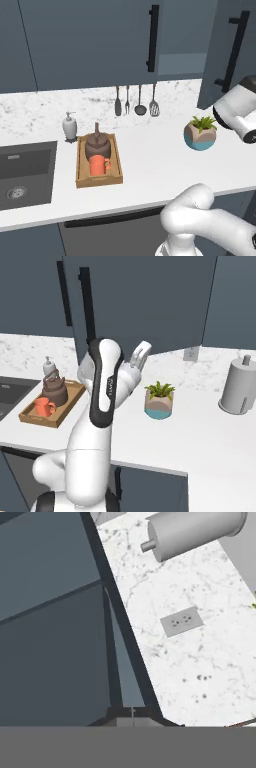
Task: Pick the kettle from the counter and place it on the tray. Then pick the mug from the cabinet and place it on the tray. Then close the cabinet doors.
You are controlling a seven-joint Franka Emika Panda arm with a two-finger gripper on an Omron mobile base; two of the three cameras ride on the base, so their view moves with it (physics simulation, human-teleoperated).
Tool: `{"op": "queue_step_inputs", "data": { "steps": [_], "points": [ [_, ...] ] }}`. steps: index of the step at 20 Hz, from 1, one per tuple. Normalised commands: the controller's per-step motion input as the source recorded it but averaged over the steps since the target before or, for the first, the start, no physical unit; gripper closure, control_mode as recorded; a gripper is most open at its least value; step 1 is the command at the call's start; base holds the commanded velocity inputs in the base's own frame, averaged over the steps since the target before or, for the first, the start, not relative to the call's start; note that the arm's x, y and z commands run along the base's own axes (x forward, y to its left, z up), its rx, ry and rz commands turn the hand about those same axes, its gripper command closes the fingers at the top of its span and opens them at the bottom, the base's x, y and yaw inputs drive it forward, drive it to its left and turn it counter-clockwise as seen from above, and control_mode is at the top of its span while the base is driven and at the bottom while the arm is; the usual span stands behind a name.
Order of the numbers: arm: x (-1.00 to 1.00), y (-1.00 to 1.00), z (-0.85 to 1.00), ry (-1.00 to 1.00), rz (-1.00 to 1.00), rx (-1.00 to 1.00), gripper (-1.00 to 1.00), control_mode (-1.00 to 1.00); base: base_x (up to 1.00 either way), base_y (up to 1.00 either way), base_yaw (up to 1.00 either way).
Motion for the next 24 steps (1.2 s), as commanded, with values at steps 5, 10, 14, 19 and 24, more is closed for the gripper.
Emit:
{"op": "queue_step_inputs", "data": {
  "steps": [5,10,14,19,24],
  "points": [
    [0.07,-0.01,0.96,0.04,0.08,0.0,1.0,-1.0,0.0,0.0,0.0],
    [0.13,-0.34,0.5,-0.35,0.57,0.0,1.0,-1.0,0.0,0.0,0.0],
    [0.04,-0.66,0.62,-0.33,0.73,0.0,1.0,-1.0,0.0,0.0,0.0],
    [0.0,-0.47,0.71,-0.19,0.73,-0.06,1.0,-1.0,0.0,0.0,0.0],
    [0.03,-0.13,0.82,0.08,0.55,-0.3,1.0,-1.0,0.0,0.0,0.0]
  ]
}}
